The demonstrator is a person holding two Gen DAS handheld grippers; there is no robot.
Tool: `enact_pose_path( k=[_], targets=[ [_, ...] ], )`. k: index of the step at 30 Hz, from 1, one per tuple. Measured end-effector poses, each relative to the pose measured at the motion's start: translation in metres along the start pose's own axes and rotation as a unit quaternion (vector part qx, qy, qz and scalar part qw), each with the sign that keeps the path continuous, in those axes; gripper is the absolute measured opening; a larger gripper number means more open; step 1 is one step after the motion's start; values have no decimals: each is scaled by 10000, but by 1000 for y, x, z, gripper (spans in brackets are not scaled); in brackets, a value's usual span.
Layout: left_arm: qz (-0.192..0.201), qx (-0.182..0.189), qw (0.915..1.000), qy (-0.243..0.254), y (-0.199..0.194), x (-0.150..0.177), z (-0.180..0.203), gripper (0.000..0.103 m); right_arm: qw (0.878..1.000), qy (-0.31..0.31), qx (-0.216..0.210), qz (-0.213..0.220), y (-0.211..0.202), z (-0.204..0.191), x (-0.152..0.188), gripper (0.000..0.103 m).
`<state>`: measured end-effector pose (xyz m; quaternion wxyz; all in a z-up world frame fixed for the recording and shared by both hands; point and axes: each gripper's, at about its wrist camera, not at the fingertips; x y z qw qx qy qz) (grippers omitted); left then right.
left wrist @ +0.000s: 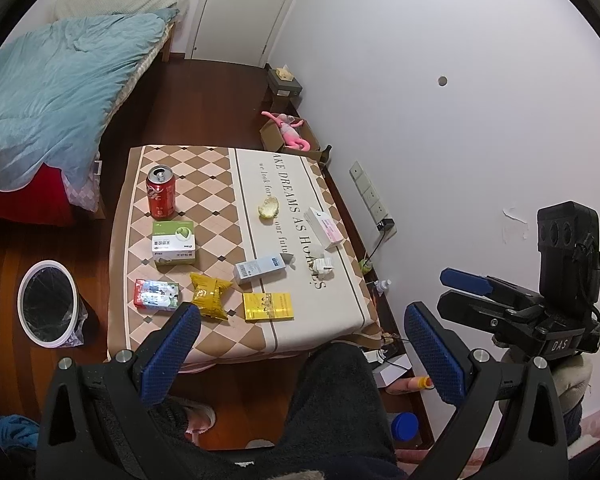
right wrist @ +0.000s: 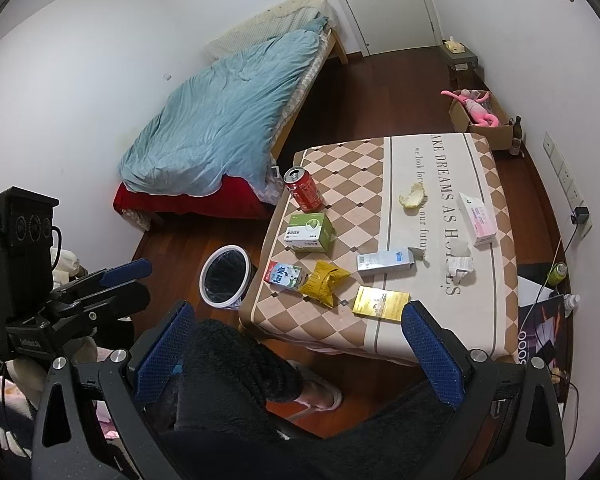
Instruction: Collect trash
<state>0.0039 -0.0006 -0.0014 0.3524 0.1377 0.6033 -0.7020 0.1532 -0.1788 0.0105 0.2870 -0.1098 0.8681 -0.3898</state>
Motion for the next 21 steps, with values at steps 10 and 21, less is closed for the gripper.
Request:
enact_pose_path(
  k=[10,21],
  targets=[
    [16,17,10000,-7,1,1,-2,103,10000,-17,-1,-30,5,-1,1,103],
    [22,45,10000,-28,2,2,-2,103,10000,-22,-7,-51,7,-1,1,103]
  ],
)
Point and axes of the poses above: each gripper's, at about its wrist camera, not at the fingertips, and y roughly the way its jaws point, z to its right, x to its underside, and after that the axes turned 15 degrees about y, right-handed
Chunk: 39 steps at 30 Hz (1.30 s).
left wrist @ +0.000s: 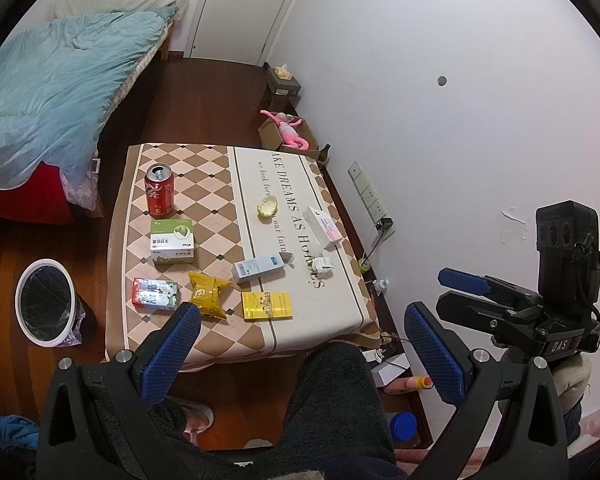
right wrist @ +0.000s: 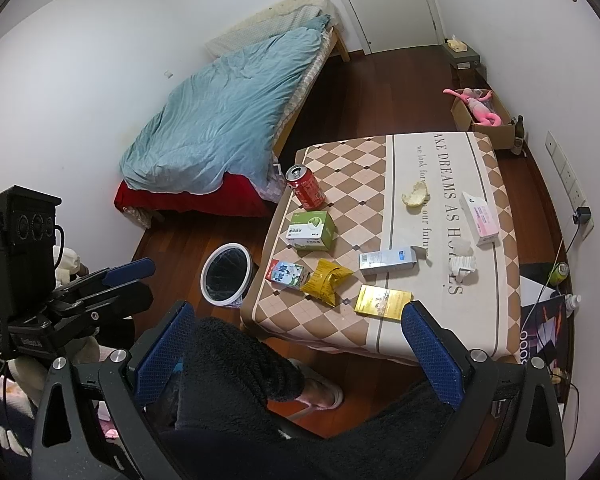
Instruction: Collect trash
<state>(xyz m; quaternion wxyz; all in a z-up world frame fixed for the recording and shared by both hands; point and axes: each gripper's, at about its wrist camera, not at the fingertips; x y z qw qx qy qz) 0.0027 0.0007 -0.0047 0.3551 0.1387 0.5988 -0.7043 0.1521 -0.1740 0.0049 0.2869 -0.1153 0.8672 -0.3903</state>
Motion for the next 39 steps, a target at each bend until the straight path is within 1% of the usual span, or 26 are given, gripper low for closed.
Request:
enact_pose_path(
  k=[39],
  targets=[
    [24,19,10000,4,-2,1,-2,103,10000,-18,-48,10,6,-6,-3,103]
  ],
)
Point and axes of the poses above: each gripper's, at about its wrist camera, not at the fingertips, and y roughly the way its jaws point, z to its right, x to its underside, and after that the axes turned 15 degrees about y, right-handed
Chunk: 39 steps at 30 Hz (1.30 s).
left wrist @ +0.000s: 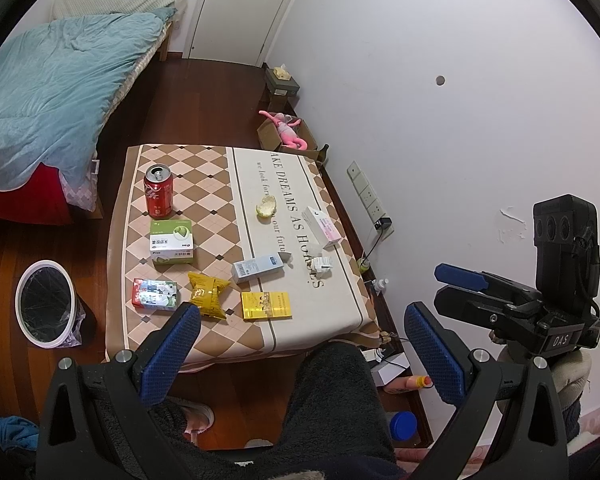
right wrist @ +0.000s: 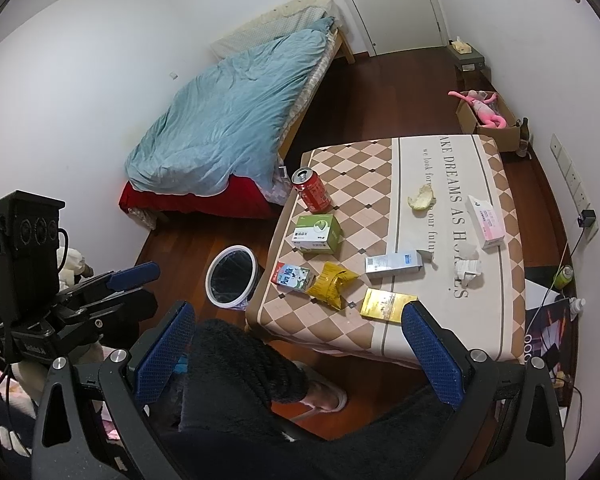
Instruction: Collect trash
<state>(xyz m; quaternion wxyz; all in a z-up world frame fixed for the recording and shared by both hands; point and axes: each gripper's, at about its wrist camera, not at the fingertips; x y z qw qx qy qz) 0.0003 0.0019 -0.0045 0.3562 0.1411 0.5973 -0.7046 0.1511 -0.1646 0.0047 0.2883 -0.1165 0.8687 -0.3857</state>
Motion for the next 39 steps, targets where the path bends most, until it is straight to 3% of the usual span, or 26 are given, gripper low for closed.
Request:
enact_pose_path(
  k=[4,6,8,10,13,16,20,25,29,31,34,38,39],
  targets=[
    [-20,-142,9999,-31,2,1,-1,103,10000,41,-41,22,4,-1,-1,103],
    [-79,-803,9967,40,11,2,-5,103,10000,78,44,37,9,4,0,103],
    [-219,-1773,9837,189,31,6,-11,103,9987,-63,497,19,28,10,0,103],
    [-527,-2458,9676,237,65,16,-26,103,9945,-301,997,-69,57,17,1,103],
    [-1050,-2774,9549,123,116,38,-50,103,9809,-750,1707,-561,123,34,3,103],
    [-1571,-2900,9440,-57,167,66,-73,103,9572,-1379,2182,-1312,201,48,7,103],
    [-1941,-3022,9329,-255,205,95,-95,103,9115,-2271,2567,-2274,298,65,20,103],
    [-2297,-2961,9248,-651,234,120,-120,103,8552,-2996,2902,-3077,368,80,34,100],
    [-2505,-2895,9206,-768,249,134,-129,103,8293,-3286,2949,-3425,399,91,39,97],
    [-2587,-2855,9192,-813,253,138,-133,103,8271,-3293,2869,-3537,408,95,40,96],
    [-2653,-2816,9182,-848,256,142,-136,103,8330,-3103,2681,-3713,416,104,39,93],
    [-2585,-2771,9216,-846,253,134,-137,103,8608,-2731,2581,-3432,403,112,30,78],
    [-2536,-2739,9239,-842,251,130,-136,103,8747,-2411,2573,-3325,396,119,28,77]
  ],
)
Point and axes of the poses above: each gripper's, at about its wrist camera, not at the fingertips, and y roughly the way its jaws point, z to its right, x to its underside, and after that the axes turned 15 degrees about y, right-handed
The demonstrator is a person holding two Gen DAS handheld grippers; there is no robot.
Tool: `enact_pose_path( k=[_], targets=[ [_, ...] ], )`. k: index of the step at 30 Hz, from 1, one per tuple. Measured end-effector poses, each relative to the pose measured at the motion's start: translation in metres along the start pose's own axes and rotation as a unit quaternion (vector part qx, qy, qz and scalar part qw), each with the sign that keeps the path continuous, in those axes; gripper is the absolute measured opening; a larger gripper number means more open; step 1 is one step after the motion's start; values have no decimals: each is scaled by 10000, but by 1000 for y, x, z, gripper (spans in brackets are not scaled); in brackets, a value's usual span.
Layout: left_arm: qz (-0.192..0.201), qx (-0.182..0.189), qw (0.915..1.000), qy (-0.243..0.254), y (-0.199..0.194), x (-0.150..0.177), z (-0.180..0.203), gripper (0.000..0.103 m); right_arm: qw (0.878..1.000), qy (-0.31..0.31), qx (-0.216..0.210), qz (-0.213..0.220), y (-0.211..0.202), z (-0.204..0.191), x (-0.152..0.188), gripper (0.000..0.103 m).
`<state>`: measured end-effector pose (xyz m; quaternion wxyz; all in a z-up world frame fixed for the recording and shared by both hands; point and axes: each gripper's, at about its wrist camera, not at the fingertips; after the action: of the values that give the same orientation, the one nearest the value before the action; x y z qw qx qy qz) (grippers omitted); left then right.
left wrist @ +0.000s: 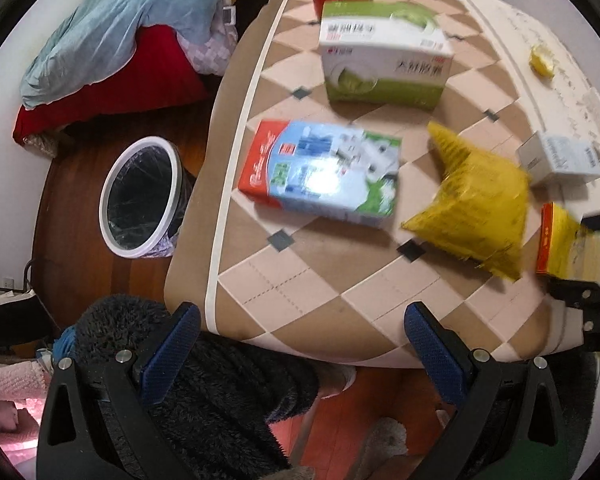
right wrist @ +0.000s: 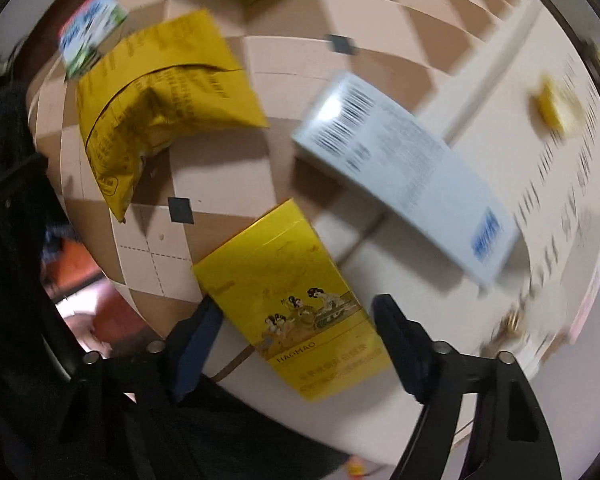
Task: Collect trash
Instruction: 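Grasp the yellow snack bag with left tool while right tool grasps the yellow HAOMAO pack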
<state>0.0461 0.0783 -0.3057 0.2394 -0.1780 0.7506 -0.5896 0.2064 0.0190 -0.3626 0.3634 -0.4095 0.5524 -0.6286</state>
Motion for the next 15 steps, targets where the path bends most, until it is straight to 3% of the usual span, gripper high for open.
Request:
enact_pose_path(
  k=[2,4,5,6,8,10,12,15],
  targets=[
    [158,133,9998,19,-12,-6,2,103,9964,761,-337,128,-3,21,14,75],
    [302,246,9992,62,-21,-14,6,103,9804,1771,-791,345,-3,51,33,75],
    [396,333,9986,111,-26,-20,10,103,9676,2287,-982,427,-1,66,44,75],
    [446,384,9981,154,-28,-24,12,103,9430,3051,-1194,586,2,89,61,75],
    [517,560,9966,298,-29,-39,23,103,9078,3890,-1435,634,14,114,81,76],
    [484,730,9952,434,-27,-55,33,103,8884,4151,-1826,709,19,125,93,86],
    [380,892,9935,601,-18,-69,43,103,8840,4250,-1833,654,23,131,96,90],
    [191,968,9904,971,0,-84,59,101,9099,3848,-1303,841,14,130,91,90]
  ],
)
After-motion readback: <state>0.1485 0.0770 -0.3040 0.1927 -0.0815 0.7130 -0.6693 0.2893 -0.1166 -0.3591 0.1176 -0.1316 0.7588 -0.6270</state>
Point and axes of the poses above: each gripper's, at about its wrist camera, not at the fingertips, and y roughly the way its jaws point, z to its right, x to its underside, and after that the axes turned 15 degrees about y, right-handed
